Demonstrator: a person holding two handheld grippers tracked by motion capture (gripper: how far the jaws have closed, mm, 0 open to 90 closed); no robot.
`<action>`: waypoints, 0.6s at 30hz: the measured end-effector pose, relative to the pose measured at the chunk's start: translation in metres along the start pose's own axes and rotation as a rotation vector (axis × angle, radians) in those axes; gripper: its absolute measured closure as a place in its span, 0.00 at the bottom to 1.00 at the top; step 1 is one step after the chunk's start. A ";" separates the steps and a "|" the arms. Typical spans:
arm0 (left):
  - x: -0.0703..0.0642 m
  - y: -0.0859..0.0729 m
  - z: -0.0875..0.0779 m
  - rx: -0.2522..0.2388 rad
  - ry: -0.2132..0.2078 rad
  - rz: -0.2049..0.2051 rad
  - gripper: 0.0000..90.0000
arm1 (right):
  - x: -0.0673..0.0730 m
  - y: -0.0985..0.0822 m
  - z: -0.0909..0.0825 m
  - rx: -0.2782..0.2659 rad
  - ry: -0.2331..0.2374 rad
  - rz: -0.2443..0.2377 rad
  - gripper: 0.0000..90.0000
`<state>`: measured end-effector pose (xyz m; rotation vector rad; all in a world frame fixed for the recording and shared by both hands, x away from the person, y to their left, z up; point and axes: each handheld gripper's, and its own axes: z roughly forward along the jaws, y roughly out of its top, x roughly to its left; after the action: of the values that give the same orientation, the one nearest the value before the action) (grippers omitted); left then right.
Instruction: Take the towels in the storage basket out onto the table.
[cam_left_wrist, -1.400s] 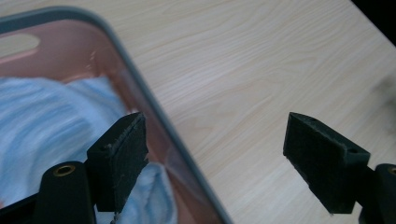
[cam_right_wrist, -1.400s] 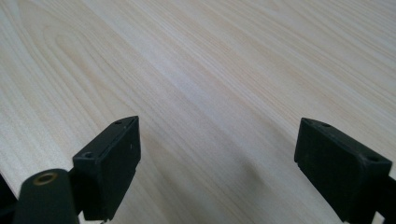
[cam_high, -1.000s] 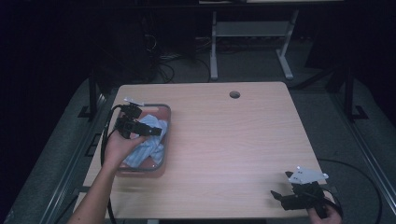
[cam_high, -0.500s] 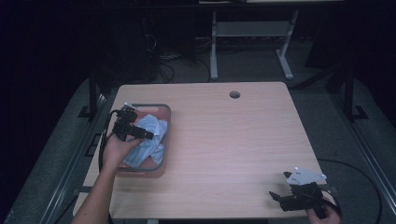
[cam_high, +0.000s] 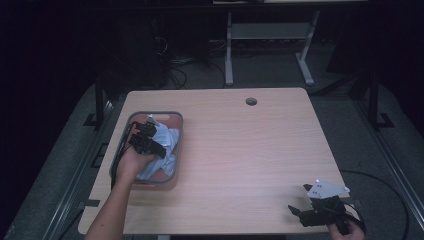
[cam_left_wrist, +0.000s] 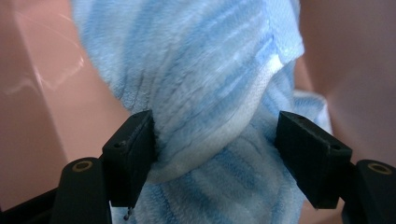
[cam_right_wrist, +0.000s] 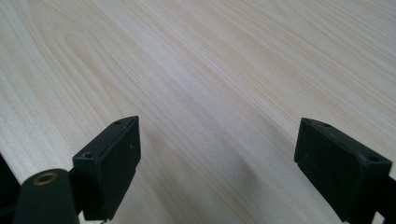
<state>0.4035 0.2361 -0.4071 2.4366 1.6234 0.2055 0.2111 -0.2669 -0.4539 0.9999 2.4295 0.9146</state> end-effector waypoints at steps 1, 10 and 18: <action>-0.003 0.000 0.003 0.011 0.022 0.012 0.33 | 0.000 0.000 0.000 0.002 0.000 -0.001 0.15; -0.004 -0.001 0.011 0.028 0.041 0.030 0.46 | 0.000 0.000 0.002 -0.001 -0.001 0.000 0.15; 0.002 -0.004 0.011 0.014 0.013 0.007 0.56 | 0.002 0.002 0.002 0.000 -0.007 -0.003 0.15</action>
<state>0.4036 0.2385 -0.4190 2.4568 1.6271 0.2125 0.2113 -0.2637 -0.4542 0.9968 2.4247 0.9091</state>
